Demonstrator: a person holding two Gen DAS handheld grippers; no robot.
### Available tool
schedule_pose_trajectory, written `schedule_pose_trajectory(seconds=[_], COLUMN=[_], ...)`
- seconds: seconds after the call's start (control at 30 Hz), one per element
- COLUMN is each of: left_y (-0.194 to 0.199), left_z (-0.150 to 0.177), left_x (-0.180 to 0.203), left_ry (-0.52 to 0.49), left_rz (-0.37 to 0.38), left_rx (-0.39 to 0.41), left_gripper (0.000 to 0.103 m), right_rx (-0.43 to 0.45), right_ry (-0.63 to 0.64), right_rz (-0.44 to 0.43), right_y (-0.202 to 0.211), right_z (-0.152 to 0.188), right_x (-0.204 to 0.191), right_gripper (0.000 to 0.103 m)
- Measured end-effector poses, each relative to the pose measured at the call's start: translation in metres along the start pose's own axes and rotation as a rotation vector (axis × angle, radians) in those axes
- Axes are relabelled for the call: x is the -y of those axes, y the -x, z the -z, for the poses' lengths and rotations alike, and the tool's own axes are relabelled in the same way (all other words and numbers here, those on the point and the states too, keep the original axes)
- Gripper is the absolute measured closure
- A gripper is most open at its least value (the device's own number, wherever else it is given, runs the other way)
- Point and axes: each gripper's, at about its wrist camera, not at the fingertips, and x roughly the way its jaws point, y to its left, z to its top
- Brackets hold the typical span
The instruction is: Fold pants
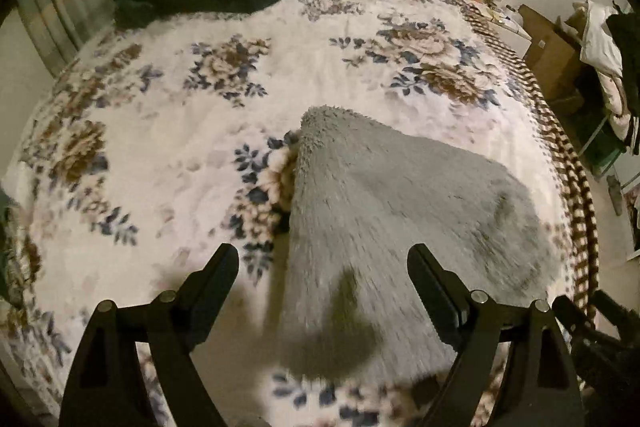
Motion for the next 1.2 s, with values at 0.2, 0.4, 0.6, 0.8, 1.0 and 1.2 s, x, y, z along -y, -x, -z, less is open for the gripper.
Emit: schedule_pose_trajectory(seconds=[0.2,0.4,0.6,0.8,1.0,1.2], left_y=[0.085,0.195,0.307,0.402,0.472,0.506], left_z=[0.015,0.04,0.07,0.102,0.137,0.161], left_x=[0.008,0.022,0.04,0.053,0.06,0.063], left_ry=[0.004,0.006,-0.006,-0.015,-0.005,0.011], left_rz=[-0.011,-0.027,-0.039,-0.048,-0.062,-0.072], left_rx=[0.05,0.098,0.173,0.26,0.328,0.342], left_gripper=[0.017,0.017,0.017,0.017,0.003,0.002], right_rx=[0.084,0.144,0.237,0.343,0.429,0.445], right_ry=[0.015,0.027,0.055,0.081,0.132,0.136], right_rz=[0.014,-0.003,-0.009,-0.027,-0.041,-0.074], right_y=[0.1,0.219,0.353,0.474,0.567,0.616], right_z=[0.026,0.054,0.09,0.126,0.166,0.197], right_x=[0.006,0.021,0.042,0.059,0.066,0.08], right_gripper=[0.006,0.006,0.006,0.006,0.0,0.0])
